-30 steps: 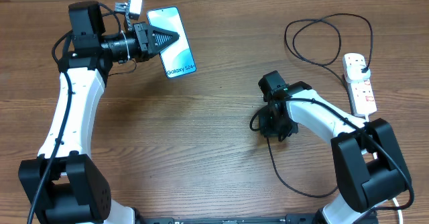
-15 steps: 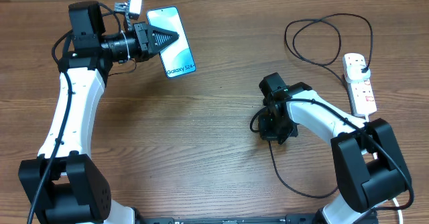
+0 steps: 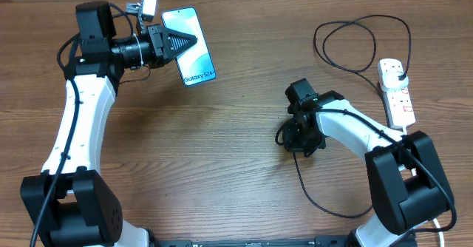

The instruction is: Plug charger to phone and switch on socket

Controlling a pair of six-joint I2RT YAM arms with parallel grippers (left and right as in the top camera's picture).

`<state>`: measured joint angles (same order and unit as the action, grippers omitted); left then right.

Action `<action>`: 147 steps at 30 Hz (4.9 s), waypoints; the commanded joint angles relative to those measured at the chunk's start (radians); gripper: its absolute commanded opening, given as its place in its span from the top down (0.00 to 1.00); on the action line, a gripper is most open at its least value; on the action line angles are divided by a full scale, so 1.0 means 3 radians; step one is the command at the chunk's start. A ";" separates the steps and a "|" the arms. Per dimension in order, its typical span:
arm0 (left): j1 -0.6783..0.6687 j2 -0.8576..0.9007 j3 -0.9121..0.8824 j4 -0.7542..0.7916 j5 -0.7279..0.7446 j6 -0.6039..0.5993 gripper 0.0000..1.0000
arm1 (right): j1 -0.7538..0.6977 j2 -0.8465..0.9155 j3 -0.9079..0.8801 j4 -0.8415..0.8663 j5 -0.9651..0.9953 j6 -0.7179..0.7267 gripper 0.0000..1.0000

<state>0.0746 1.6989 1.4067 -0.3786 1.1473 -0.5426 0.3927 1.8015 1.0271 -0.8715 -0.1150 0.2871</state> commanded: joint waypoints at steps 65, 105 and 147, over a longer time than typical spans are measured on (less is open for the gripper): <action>-0.0633 -0.0303 0.0057 0.2185 0.1012 -0.2059 0.96 | -0.0004 -0.1211 0.0205 0.3044 -0.4162 0.0889 0.96; -0.0643 -0.0303 0.0057 0.1873 0.0979 -0.2153 0.96 | -0.0005 -0.1211 0.0202 0.2942 -0.4107 0.0919 0.96; -0.0650 -0.0303 0.0057 0.1872 0.0985 -0.2149 0.96 | -0.0005 -0.1211 0.0202 0.2991 -0.3999 0.1081 0.96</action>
<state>-0.1116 1.6363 1.4067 0.1783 1.4281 -1.1790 0.3927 1.4406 1.0744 0.0177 -1.3338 0.6022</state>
